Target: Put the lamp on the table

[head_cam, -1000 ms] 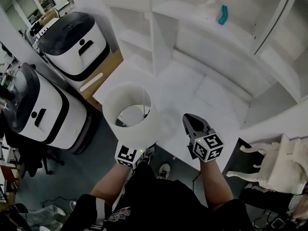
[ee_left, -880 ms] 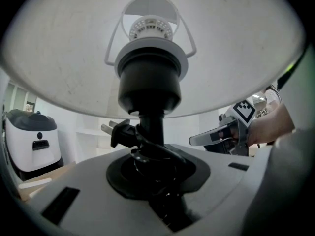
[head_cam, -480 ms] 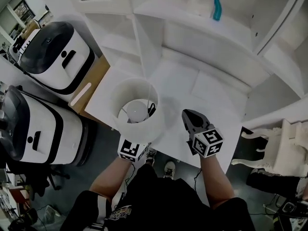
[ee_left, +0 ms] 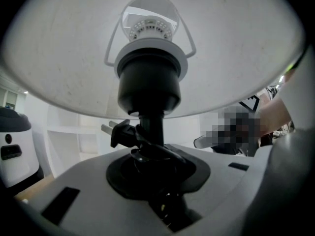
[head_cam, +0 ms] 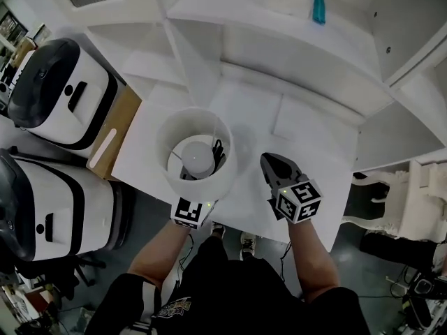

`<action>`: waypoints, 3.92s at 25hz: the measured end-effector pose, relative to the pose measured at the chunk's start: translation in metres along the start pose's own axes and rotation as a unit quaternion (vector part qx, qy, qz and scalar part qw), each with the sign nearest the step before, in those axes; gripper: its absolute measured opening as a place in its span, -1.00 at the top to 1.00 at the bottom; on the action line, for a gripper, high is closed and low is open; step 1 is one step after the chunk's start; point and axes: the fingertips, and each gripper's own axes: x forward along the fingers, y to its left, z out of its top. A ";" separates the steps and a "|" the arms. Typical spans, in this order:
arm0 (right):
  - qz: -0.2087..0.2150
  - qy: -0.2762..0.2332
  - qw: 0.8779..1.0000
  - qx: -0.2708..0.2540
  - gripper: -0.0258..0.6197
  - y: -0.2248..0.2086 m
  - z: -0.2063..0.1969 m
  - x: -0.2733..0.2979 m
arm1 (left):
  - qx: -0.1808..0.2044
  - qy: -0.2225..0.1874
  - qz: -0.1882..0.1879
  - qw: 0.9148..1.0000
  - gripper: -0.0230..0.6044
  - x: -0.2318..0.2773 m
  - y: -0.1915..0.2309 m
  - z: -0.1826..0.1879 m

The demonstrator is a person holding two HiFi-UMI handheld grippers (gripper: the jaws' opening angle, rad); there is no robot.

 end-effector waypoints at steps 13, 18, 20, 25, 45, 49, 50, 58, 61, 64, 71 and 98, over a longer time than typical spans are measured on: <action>-0.047 0.010 0.998 0.027 0.84 -0.038 -0.016 0.043 | -0.002 0.001 -0.027 1.000 0.62 0.063 0.041 -0.033; -0.063 0.008 0.997 0.041 0.84 -0.048 -0.017 0.054 | -0.005 -0.004 -0.029 1.000 0.62 0.086 0.053 -0.040; -0.069 0.008 0.997 0.045 0.84 -0.051 -0.018 0.055 | -0.009 -0.007 -0.032 0.999 0.61 0.095 0.057 -0.042; -0.083 0.012 0.995 0.052 0.84 -0.056 -0.023 0.058 | -0.006 -0.012 -0.041 0.999 0.62 0.115 0.065 -0.045; -0.099 0.026 0.993 0.059 0.84 -0.055 -0.047 0.074 | -0.017 -0.020 -0.045 0.999 0.61 0.145 0.080 -0.073; -0.097 0.027 0.993 0.059 0.84 -0.056 -0.049 0.075 | -0.014 -0.023 -0.042 0.999 0.61 0.146 0.079 -0.077; -0.096 0.027 0.993 0.059 0.84 -0.056 -0.049 0.076 | -0.011 -0.028 -0.045 0.999 0.61 0.146 0.078 -0.074; -0.087 0.030 0.994 0.065 0.84 -0.057 -0.052 0.075 | -0.006 -0.032 -0.037 0.999 0.59 0.144 0.077 -0.073; -0.085 0.030 0.994 0.066 0.84 -0.057 -0.053 0.073 | -0.007 -0.022 -0.024 0.999 0.59 0.141 0.080 -0.085; -0.083 0.030 0.994 0.066 0.84 -0.058 -0.053 0.069 | -0.005 -0.020 -0.021 1.000 0.57 0.139 0.079 -0.086; -0.083 0.032 0.994 0.069 0.84 -0.059 -0.059 0.064 | -0.002 -0.011 -0.013 1.000 0.51 0.137 0.079 -0.093; 0.008 0.021 0.999 0.030 0.84 -0.009 -0.043 0.010 | -0.021 0.087 0.098 0.991 0.72 -0.018 0.019 -0.113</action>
